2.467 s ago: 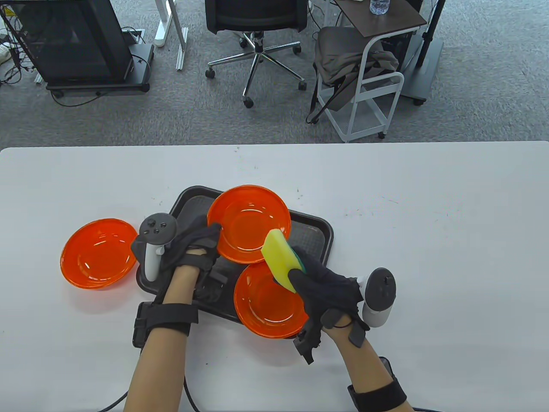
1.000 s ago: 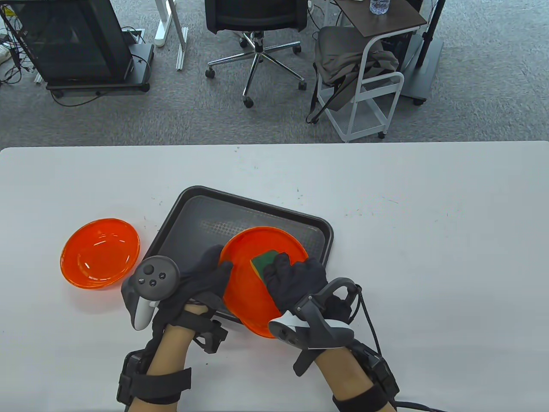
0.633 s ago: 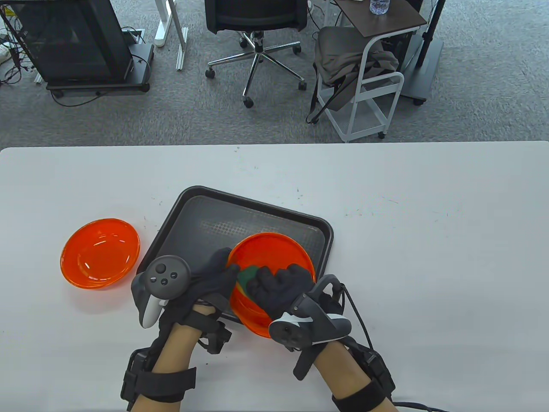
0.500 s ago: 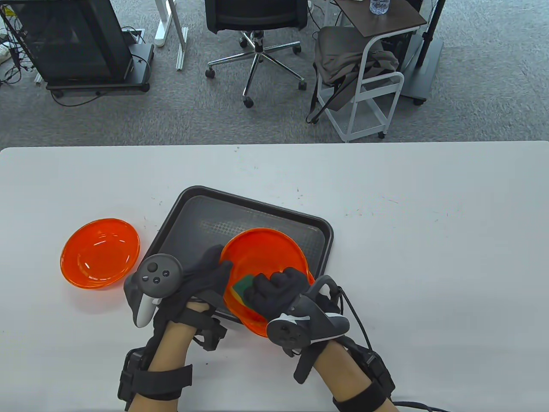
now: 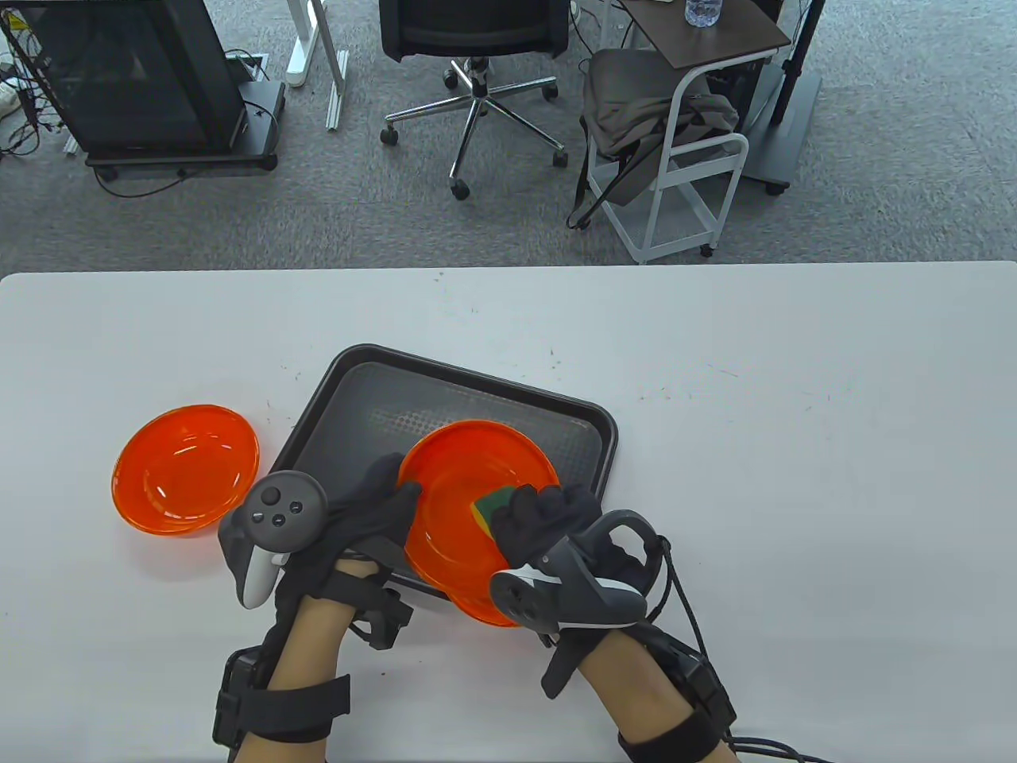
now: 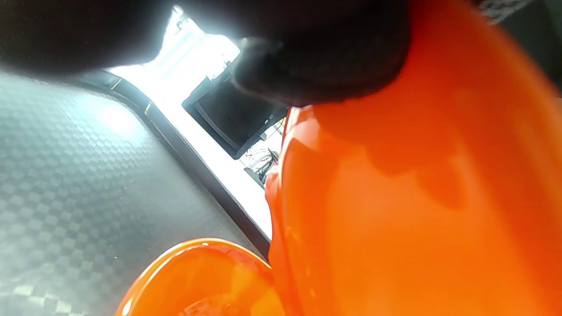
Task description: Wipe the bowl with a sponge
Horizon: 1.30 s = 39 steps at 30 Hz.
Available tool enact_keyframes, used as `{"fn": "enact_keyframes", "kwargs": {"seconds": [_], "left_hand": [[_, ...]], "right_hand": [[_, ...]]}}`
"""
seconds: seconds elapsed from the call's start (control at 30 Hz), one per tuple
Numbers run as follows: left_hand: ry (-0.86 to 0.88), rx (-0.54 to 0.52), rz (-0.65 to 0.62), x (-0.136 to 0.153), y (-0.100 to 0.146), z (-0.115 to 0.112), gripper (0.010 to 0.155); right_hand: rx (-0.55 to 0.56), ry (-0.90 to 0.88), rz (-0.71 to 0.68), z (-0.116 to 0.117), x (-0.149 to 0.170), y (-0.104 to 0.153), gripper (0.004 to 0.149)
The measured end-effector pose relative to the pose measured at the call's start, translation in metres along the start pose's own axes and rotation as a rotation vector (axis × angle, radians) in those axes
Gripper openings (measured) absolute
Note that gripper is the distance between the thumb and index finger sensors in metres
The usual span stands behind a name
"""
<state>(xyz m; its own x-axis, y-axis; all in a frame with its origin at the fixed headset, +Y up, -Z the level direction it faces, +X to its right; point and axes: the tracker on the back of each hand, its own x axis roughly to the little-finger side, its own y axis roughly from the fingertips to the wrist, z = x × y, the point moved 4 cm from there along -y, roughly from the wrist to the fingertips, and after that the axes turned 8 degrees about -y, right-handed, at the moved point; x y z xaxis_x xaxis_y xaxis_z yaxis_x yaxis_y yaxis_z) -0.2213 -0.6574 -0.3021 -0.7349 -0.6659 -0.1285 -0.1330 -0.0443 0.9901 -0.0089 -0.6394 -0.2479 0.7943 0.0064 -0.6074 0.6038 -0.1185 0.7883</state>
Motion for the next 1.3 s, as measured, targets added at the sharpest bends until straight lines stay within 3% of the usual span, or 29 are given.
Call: {"fn": "enact_keyframes", "kwargs": {"seconds": [0.27, 0.47, 0.67, 0.83, 0.93, 1.13, 1.3], "left_hand": [[-0.037, 0.041, -0.032, -0.012, 0.0, -0.016, 0.055], [-0.076, 0.045, -0.059, -0.02, 0.0, -0.023, 0.054], [-0.101, -0.018, -0.089, -0.024, 0.001, -0.02, 0.055], [-0.065, -0.08, -0.087, -0.02, 0.002, -0.012, 0.055], [-0.052, -0.103, -0.075, -0.015, 0.003, -0.005, 0.055], [-0.053, -0.129, -0.068, -0.011, 0.004, 0.003, 0.055], [-0.086, -0.112, -0.071, -0.014, 0.004, 0.001, 0.055]], "right_hand": [[0.129, -0.009, 0.025, -0.002, 0.015, 0.0, 0.047], [0.178, -0.043, -0.058, -0.001, 0.007, -0.001, 0.048], [0.205, -0.224, -0.17, 0.001, -0.007, 0.001, 0.048], [0.174, -0.278, -0.2, 0.001, -0.016, 0.002, 0.047], [0.091, -0.305, -0.167, 0.002, -0.017, 0.003, 0.046], [-0.068, -0.134, -0.008, 0.004, -0.01, 0.005, 0.046], [-0.058, 0.003, 0.109, 0.004, 0.004, 0.004, 0.045]]}}
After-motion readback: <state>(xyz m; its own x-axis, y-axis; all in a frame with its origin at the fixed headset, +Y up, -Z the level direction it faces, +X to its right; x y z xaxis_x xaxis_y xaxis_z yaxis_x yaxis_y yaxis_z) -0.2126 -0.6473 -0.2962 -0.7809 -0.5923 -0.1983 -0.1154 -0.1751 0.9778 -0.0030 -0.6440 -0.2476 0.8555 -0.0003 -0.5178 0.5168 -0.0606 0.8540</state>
